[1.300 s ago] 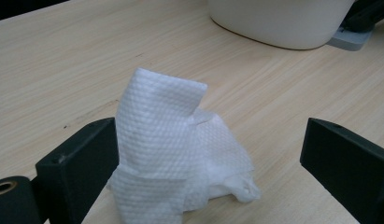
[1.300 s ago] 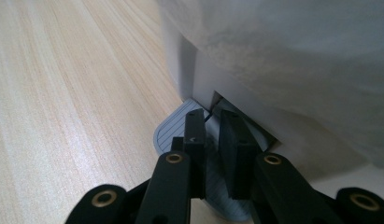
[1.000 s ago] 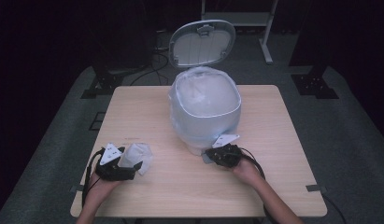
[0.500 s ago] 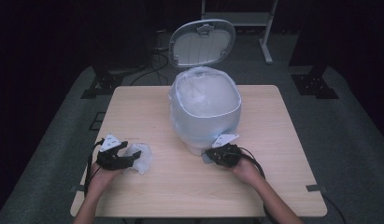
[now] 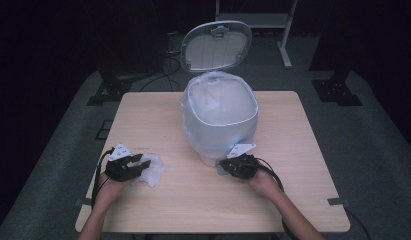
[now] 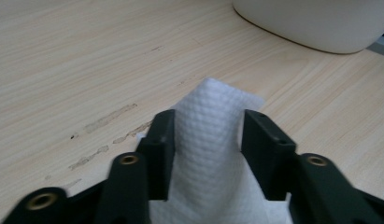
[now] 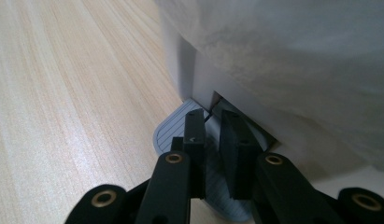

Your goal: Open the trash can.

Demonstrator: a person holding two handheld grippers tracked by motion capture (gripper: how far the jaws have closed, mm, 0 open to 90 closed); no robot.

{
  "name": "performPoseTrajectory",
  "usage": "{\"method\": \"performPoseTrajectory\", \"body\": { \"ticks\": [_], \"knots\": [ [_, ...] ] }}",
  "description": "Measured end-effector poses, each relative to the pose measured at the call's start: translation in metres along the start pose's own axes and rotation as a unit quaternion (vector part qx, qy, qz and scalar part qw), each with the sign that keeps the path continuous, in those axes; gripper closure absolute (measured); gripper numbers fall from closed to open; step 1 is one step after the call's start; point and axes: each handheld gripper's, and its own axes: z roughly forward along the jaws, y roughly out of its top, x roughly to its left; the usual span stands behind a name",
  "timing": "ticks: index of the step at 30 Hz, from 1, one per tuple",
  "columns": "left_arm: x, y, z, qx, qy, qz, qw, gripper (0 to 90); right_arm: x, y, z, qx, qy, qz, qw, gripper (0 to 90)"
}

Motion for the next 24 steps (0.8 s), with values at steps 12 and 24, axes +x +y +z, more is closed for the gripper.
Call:
{"method": "performPoseTrajectory", "body": {
  "ticks": [12,24],
  "knots": [
    [0.002,-0.002,0.001,0.009,-0.016,0.006,0.9998,85.1,-0.001,-0.001,0.000,-0.004,0.002,0.001,1.0000,80.1],
    [0.005,0.004,-0.013,-0.002,-0.051,0.006,0.9987,88.4,-0.001,-0.002,0.000,-0.008,0.003,0.003,1.0000,80.1]
  ]
}}
